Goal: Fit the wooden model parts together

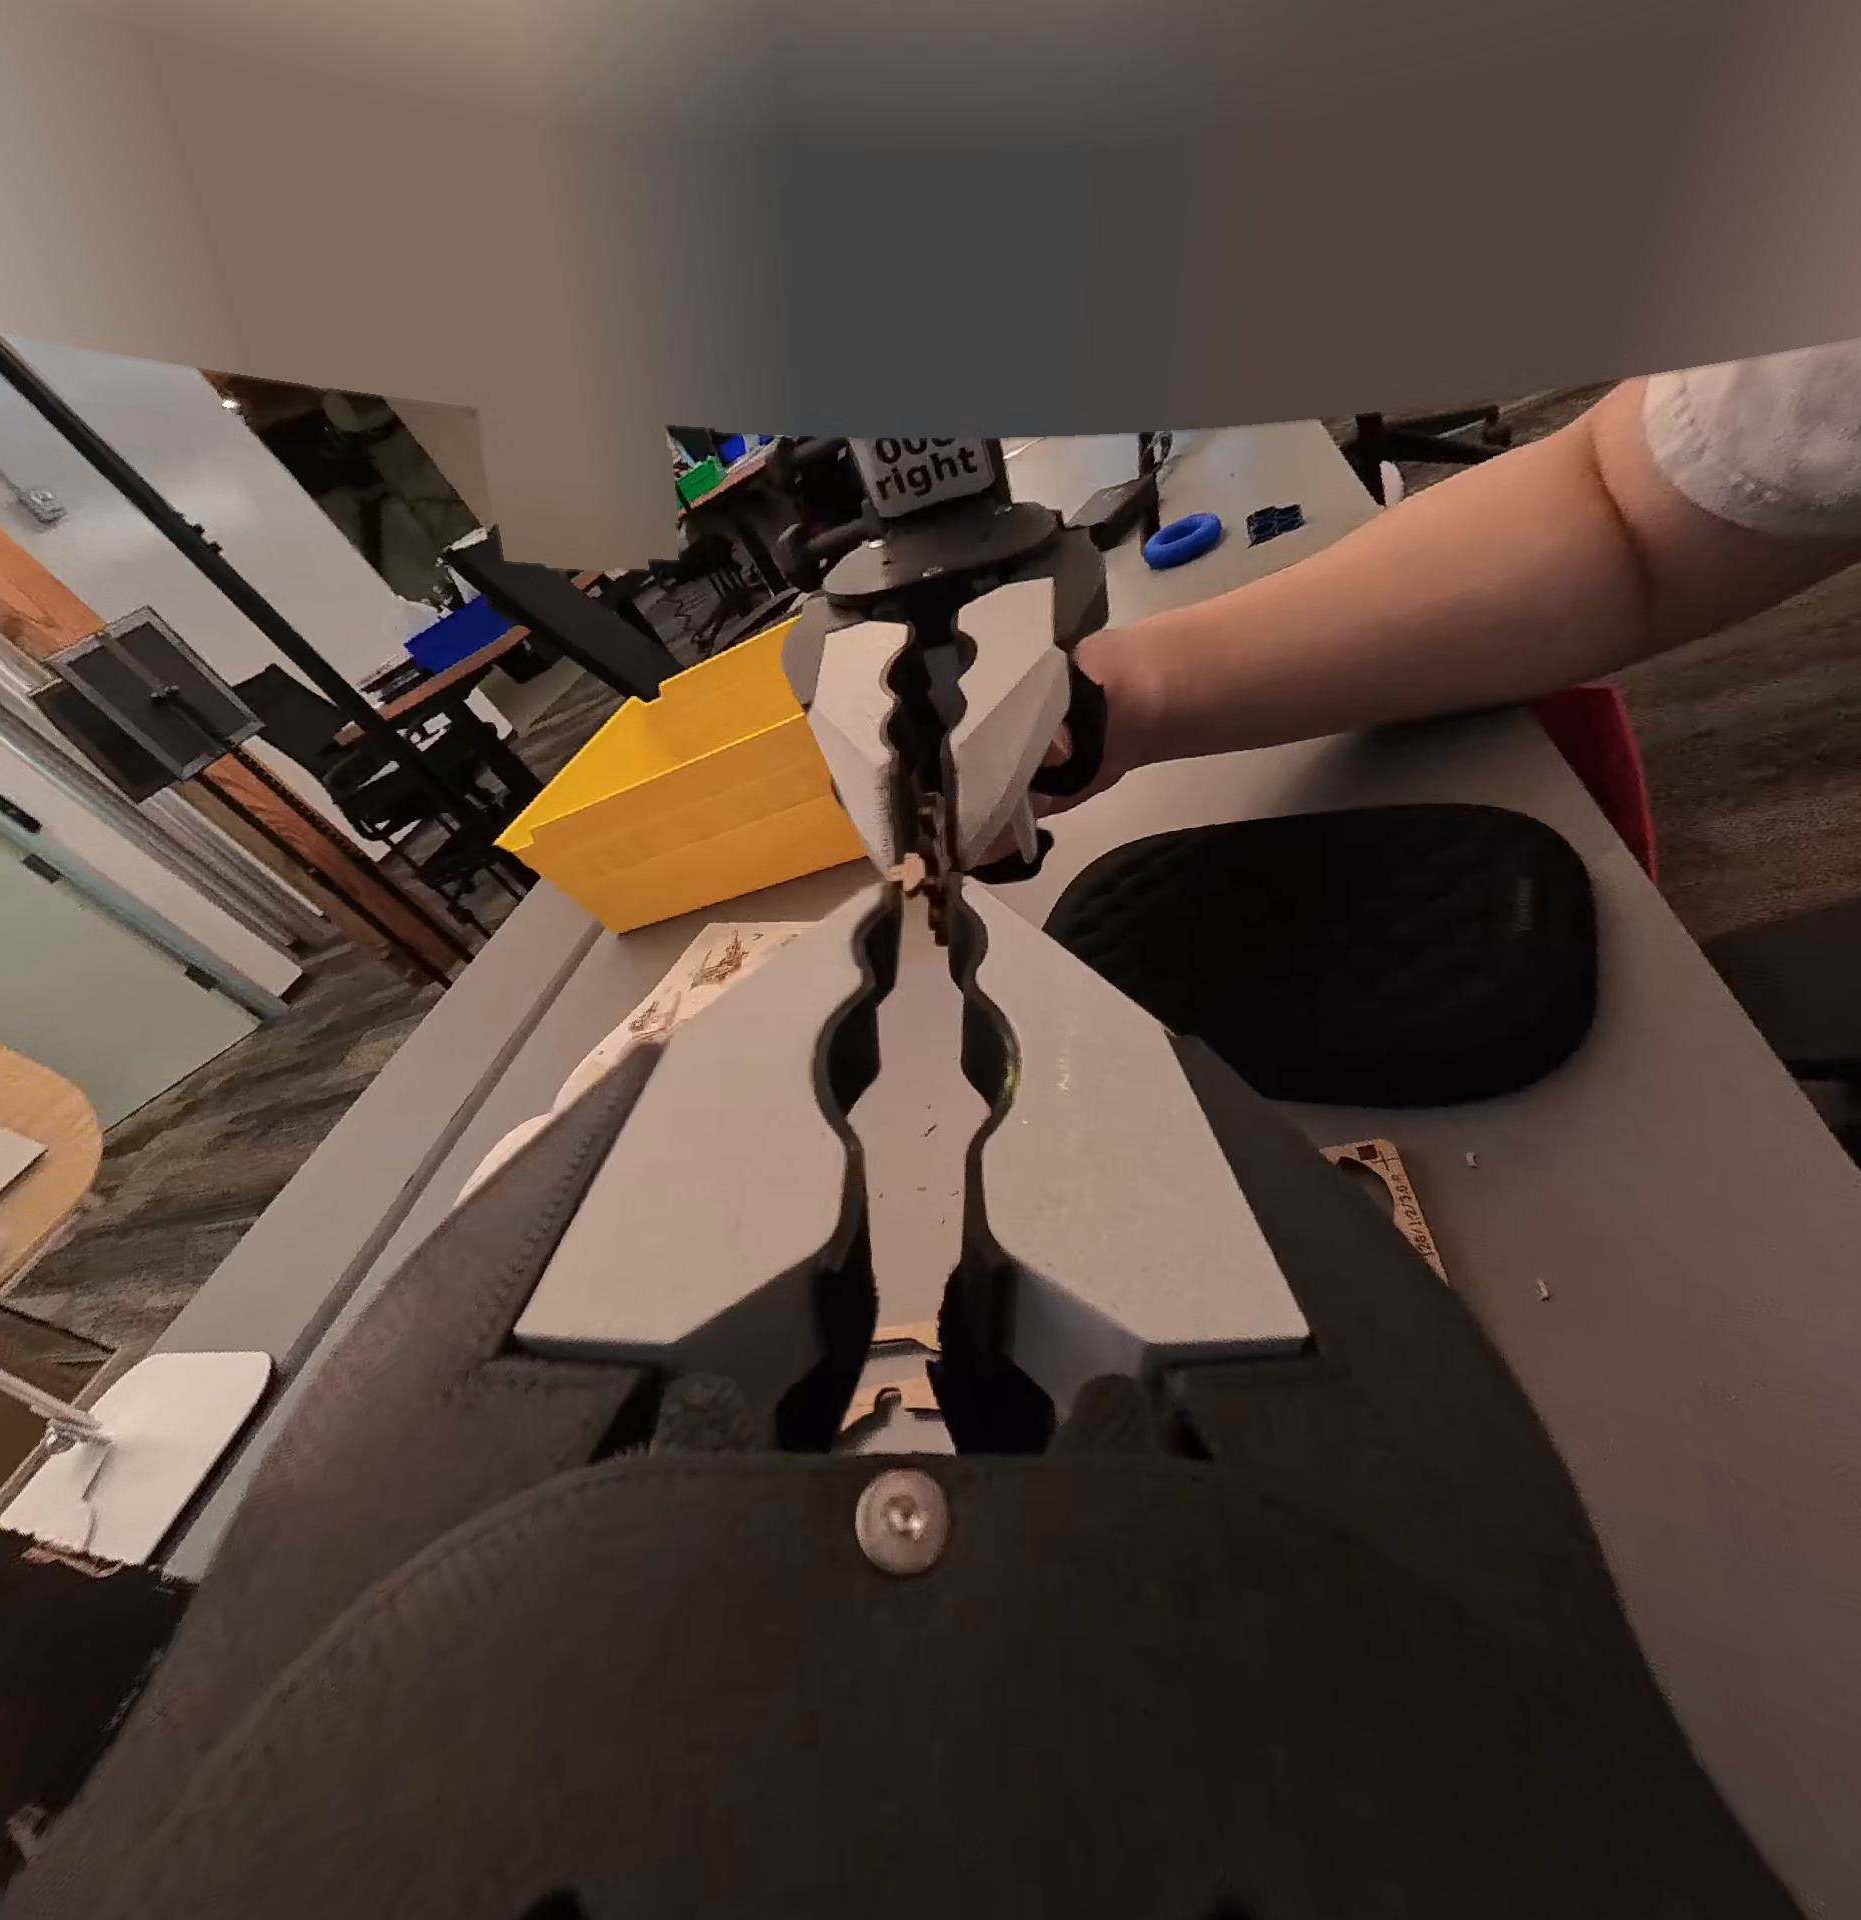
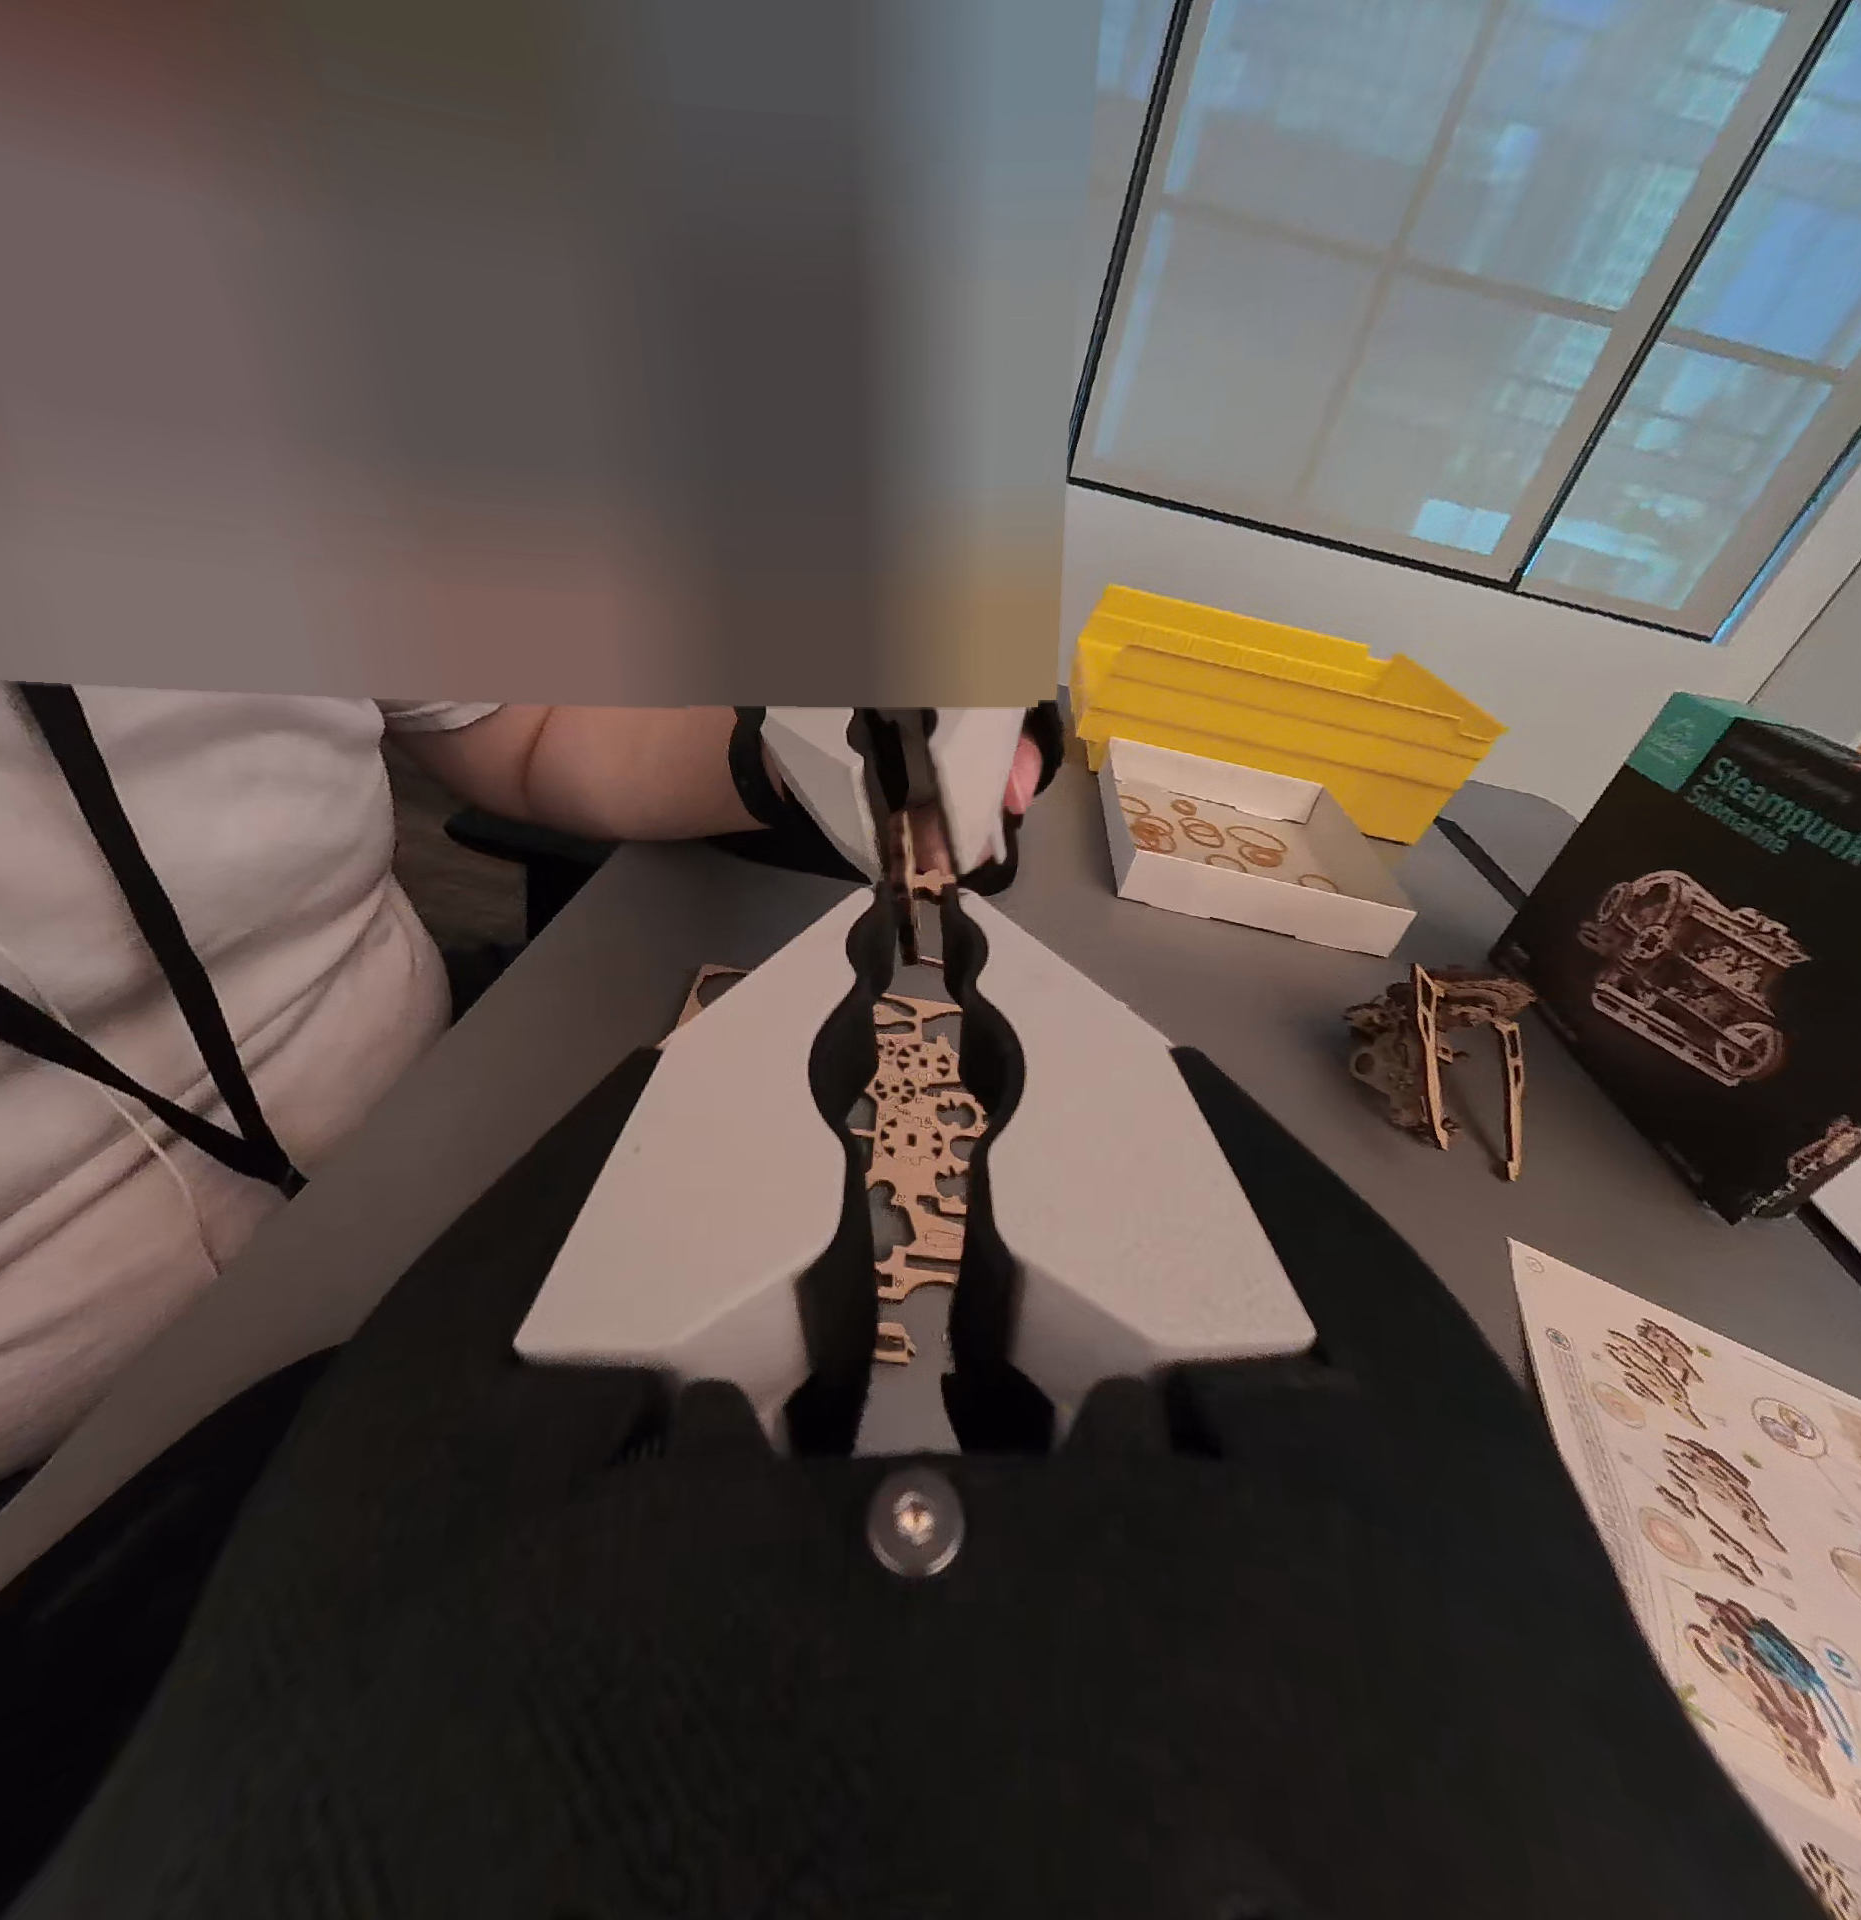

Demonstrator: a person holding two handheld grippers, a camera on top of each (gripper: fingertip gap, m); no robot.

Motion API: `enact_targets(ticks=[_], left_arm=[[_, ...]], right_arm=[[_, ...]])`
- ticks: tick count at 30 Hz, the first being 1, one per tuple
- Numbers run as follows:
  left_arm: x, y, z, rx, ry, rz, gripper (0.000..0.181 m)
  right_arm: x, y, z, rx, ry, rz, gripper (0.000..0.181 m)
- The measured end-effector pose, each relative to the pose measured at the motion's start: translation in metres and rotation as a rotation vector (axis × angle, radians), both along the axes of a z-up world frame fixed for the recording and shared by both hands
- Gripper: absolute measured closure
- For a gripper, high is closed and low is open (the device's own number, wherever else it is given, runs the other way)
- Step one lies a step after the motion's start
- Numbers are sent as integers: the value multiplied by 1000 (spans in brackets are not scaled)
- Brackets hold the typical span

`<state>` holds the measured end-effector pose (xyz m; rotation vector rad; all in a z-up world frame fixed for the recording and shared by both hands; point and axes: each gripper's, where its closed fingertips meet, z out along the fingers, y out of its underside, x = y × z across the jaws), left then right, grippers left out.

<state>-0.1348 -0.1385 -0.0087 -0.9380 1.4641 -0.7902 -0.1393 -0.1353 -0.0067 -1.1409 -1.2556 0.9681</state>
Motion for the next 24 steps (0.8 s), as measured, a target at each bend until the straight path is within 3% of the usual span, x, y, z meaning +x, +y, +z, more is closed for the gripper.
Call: enact_targets(ticks=[10,13,24], left_arm=[[-1,-8,-1,26,-2,-36,177],[-1,-7,1,27,-10,-23,169],[-2,-12,3,-17,-29,-64,175]], right_arm=[[-1,-7,0,68,0,22,175],[-2,-9,0,85,-1,28,175],[-4,-12,4,131,28,22,175]])
